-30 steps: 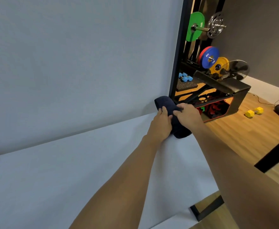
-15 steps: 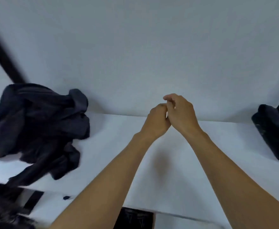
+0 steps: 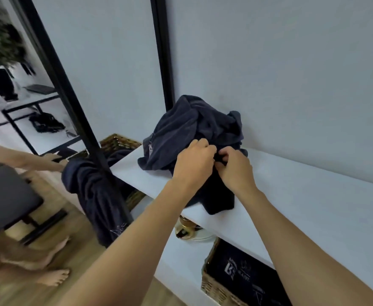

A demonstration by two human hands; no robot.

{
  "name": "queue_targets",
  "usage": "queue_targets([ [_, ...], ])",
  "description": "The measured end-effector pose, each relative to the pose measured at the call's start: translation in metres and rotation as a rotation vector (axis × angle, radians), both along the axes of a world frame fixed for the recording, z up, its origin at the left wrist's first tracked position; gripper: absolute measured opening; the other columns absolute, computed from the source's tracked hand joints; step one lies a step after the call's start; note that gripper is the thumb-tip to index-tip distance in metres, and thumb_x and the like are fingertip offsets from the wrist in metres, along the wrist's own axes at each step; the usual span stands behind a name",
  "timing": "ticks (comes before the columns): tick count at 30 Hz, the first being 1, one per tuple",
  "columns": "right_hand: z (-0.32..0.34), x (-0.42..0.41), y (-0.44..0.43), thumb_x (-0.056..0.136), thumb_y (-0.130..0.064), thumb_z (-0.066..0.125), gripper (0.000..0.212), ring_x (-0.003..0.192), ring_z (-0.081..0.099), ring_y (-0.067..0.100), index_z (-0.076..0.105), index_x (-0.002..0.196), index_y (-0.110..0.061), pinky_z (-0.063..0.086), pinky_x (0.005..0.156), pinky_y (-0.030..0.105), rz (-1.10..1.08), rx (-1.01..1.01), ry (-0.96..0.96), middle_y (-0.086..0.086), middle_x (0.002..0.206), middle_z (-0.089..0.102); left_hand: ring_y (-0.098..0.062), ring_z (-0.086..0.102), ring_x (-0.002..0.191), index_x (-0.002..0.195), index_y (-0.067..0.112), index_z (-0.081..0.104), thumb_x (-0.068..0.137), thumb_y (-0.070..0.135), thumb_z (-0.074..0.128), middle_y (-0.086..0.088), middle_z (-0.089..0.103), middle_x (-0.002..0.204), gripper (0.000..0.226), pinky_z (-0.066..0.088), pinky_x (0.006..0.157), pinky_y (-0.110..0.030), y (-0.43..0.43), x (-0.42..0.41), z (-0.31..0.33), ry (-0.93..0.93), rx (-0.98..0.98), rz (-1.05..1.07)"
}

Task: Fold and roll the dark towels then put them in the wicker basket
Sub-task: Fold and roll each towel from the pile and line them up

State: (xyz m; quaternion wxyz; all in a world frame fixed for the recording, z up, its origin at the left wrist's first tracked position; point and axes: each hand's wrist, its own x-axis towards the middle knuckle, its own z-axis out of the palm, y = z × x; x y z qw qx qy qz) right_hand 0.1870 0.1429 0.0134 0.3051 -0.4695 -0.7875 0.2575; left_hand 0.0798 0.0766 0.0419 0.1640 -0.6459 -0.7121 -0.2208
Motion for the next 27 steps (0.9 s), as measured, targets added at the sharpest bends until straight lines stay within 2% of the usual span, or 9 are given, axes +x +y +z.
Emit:
queue_targets([
  [3, 0.017, 0.005, 0.011, 0.094, -0.021, 0.057, 0.018, 0.087, 0.059, 0.013, 0.058, 0.111, -0.020, 0.042, 0.074, 0.025, -0.125, 0.060, 0.138, -0.004, 0.098, 0.063, -0.023, 0.057, 0.083, 0.097, 0.007, 0.066, 0.086, 0.007, 0.065, -0.006, 0.058, 0.098, 0.012, 0.049, 0.045, -0.036, 0.007, -0.005, 0.014, 0.052, 0.169, -0.038],
  [6, 0.040, 0.010, 0.032, 0.095, -0.029, 0.058, 0.026, 0.086, 0.059, 0.015, 0.052, 0.116, -0.017, 0.042, 0.075, 0.026, -0.217, -0.004, 0.288, -0.003, 0.094, 0.064, -0.021, 0.056, 0.079, 0.094, 0.008, 0.065, 0.079, 0.004, 0.072, -0.006, 0.058, 0.096, 0.016, 0.037, 0.042, -0.028, 0.027, -0.004, 0.028, 0.151, 0.188, -0.065],
  [9, 0.052, 0.008, 0.054, 0.091, -0.037, 0.058, 0.027, 0.082, 0.056, 0.021, 0.053, 0.106, -0.015, 0.044, 0.072, 0.031, -0.253, -0.129, 0.186, -0.001, 0.088, 0.059, -0.023, 0.058, 0.080, 0.081, 0.013, 0.070, 0.074, 0.017, 0.078, -0.004, 0.065, 0.083, 0.012, 0.040, 0.058, -0.031, 0.052, 0.010, 0.041, 0.324, 0.119, -0.110],
  [12, 0.055, 0.003, 0.065, 0.082, -0.010, 0.055, 0.008, 0.062, 0.046, 0.022, 0.052, 0.075, -0.012, 0.035, 0.049, 0.028, -0.237, -0.163, 0.051, 0.001, 0.064, 0.052, -0.025, 0.054, 0.098, 0.091, 0.016, 0.070, 0.092, 0.026, 0.055, -0.002, 0.067, 0.092, 0.017, 0.036, 0.084, -0.036, 0.074, 0.020, 0.041, 0.408, -0.039, -0.058],
  [14, 0.055, 0.003, 0.069, 0.076, 0.002, 0.050, 0.015, 0.055, 0.044, 0.021, 0.051, 0.067, -0.010, 0.035, 0.046, 0.026, -0.229, -0.201, 0.078, 0.003, 0.061, 0.053, -0.025, 0.050, 0.101, 0.093, 0.019, 0.066, 0.095, 0.024, 0.049, -0.001, 0.067, 0.094, 0.018, 0.032, 0.090, -0.037, 0.083, 0.026, 0.038, 0.410, -0.103, -0.005],
  [17, 0.064, 0.007, 0.076, 0.078, -0.001, 0.051, 0.027, 0.051, 0.039, 0.019, 0.039, 0.058, -0.014, 0.033, 0.048, 0.029, -0.223, -0.202, 0.223, 0.004, 0.057, 0.045, -0.024, 0.050, 0.101, 0.092, 0.021, 0.060, 0.096, 0.020, 0.049, 0.000, 0.062, 0.088, 0.012, 0.030, 0.093, -0.036, 0.088, 0.027, 0.038, 0.356, -0.157, 0.021],
  [20, 0.092, 0.017, 0.083, 0.079, -0.009, 0.056, 0.017, 0.059, 0.058, 0.024, 0.047, 0.065, -0.014, 0.047, 0.055, 0.037, -0.197, -0.199, 0.430, 0.009, 0.065, 0.053, -0.024, 0.048, 0.087, 0.089, 0.011, 0.058, 0.096, 0.012, 0.044, -0.002, 0.060, 0.083, 0.016, 0.032, 0.079, -0.033, 0.094, 0.026, 0.060, 0.259, -0.080, 0.036],
  [24, 0.171, 0.041, 0.090, 0.089, -0.003, 0.054, 0.015, 0.052, 0.060, 0.012, 0.048, 0.079, -0.014, 0.048, 0.050, 0.023, -0.133, -0.175, 0.808, 0.010, 0.080, 0.062, -0.032, 0.057, 0.082, 0.106, 0.010, 0.064, 0.094, 0.003, 0.041, -0.011, 0.065, 0.093, 0.027, 0.041, 0.068, -0.037, 0.107, 0.036, 0.139, -0.026, 0.148, -0.028],
  [27, 0.236, 0.068, 0.092, 0.092, -0.001, 0.050, 0.030, 0.052, 0.059, 0.011, 0.052, 0.114, -0.020, 0.049, 0.052, 0.020, -0.074, -0.032, 0.961, 0.012, 0.105, 0.064, -0.031, 0.060, 0.081, 0.107, 0.014, 0.067, 0.091, 0.001, 0.043, -0.011, 0.063, 0.095, 0.032, 0.053, 0.072, -0.041, 0.112, 0.043, 0.207, -0.150, 0.238, -0.066],
])
